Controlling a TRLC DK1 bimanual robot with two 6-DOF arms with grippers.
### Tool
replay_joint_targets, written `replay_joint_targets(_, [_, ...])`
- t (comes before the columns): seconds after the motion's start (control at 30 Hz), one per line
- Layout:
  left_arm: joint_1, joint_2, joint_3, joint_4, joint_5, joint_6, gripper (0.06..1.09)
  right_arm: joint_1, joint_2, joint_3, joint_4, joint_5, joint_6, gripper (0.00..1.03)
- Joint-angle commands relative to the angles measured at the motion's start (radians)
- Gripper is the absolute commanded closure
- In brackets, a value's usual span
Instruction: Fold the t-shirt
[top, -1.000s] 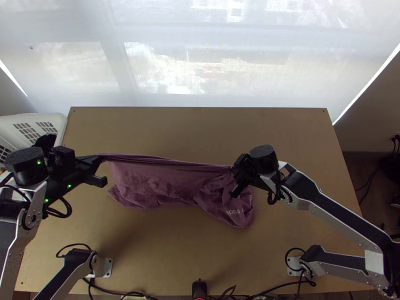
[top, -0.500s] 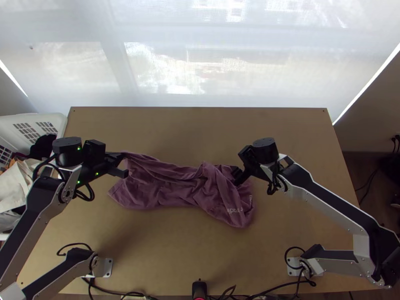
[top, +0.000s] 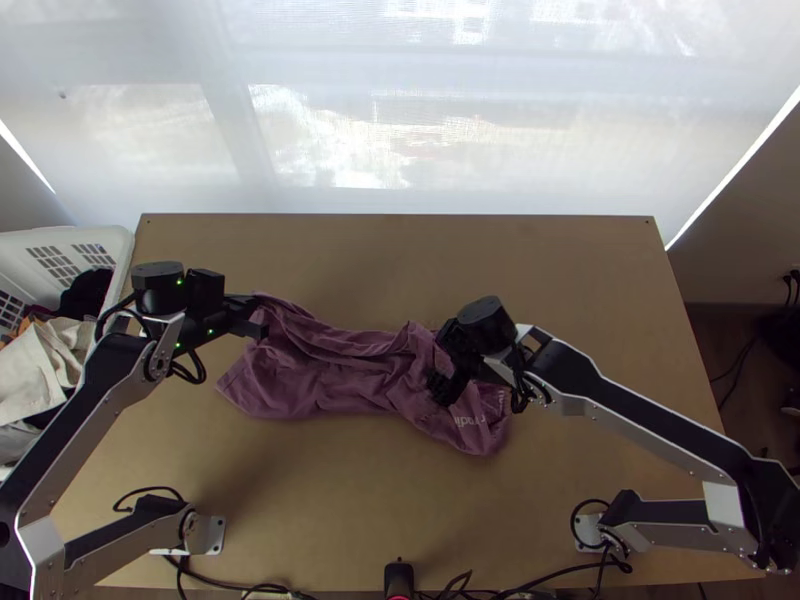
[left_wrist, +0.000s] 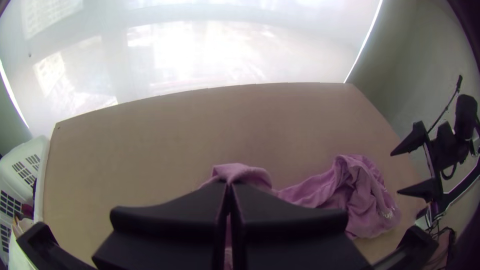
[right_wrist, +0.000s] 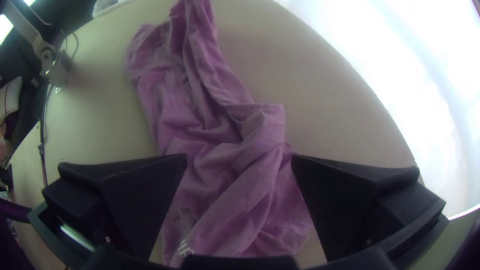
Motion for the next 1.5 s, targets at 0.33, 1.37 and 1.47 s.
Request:
replay_joint_targets(0.33, [-0.006, 0.003, -0.056, 0.033, -0.018, -0.115, 1.05, 0.221, 0.221, -0.054, 0.168, -0.002, 0.073, 0.07])
replay_joint_targets(1.37, [0.024, -0.13, -0.11, -0.03, -0.023, -0.099, 1.05, 0.038, 0.126, -0.002, 0.093, -0.001, 0.027, 1.0])
replay_joint_targets(1.47, [0.027, -0.153, -0.108, -0.039, -0.026, -0.104, 1.05, -0.008, 0.079, 0.022, 0.049, -0.001, 0.018, 1.0])
